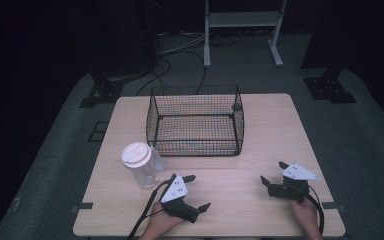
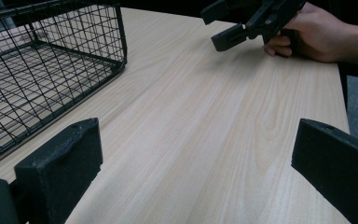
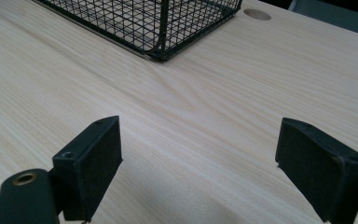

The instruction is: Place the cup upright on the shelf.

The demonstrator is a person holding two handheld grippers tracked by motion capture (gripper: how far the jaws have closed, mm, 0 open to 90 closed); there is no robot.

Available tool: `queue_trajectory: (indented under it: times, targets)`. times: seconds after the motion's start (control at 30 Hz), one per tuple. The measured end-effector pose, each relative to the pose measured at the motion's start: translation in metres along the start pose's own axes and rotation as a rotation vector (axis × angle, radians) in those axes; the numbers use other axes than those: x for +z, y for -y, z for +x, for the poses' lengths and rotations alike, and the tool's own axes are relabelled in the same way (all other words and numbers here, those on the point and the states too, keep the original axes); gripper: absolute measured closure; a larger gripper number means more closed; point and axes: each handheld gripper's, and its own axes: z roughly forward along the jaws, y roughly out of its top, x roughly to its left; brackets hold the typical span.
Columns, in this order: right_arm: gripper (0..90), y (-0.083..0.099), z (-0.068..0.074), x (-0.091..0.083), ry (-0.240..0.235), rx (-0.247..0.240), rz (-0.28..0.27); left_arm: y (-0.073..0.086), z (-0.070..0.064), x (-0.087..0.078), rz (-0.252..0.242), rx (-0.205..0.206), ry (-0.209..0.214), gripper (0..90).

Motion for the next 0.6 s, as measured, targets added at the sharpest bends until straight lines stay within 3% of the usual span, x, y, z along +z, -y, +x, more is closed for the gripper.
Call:
queue_trajectory:
  times: [0.2,0.6]
  targets:
    - [13.5,0.000,0.001,0.000,-0.003,0.000,0.003,-0.002,-0.001,-0.002,0.014,0.016,-0.002,0.9]
    - [13.5,0.000,0.001,0.001,0.005,-0.006,0.008,-0.015,0.000,-0.032,0.025,0.031,0.045,0.9]
